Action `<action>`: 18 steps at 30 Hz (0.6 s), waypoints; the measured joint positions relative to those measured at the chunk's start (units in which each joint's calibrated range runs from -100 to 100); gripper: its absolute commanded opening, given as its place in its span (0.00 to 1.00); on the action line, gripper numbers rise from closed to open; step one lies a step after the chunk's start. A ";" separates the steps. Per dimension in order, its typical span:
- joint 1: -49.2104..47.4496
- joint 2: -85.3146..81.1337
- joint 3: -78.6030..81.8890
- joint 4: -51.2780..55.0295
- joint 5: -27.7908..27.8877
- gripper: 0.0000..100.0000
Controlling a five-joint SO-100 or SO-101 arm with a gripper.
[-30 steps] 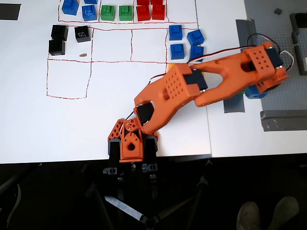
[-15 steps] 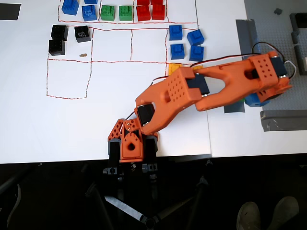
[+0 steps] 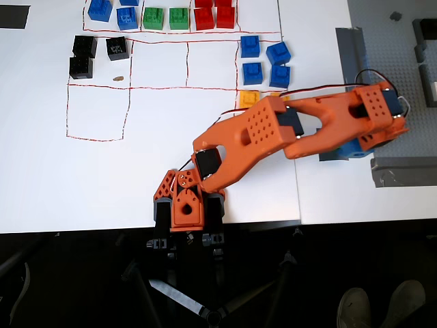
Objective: Grab the block and put it in the grey marker
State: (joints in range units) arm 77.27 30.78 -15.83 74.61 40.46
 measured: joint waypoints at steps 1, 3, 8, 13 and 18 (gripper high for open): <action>0.27 0.09 -0.54 0.64 0.00 0.31; 0.97 2.00 -3.87 2.72 0.00 0.36; 2.30 2.09 -6.29 6.49 0.00 0.38; 2.39 2.09 -8.27 8.25 0.10 0.34; 2.21 1.57 -11.87 12.82 0.88 0.26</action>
State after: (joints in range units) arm 79.48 32.35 -27.70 87.42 41.34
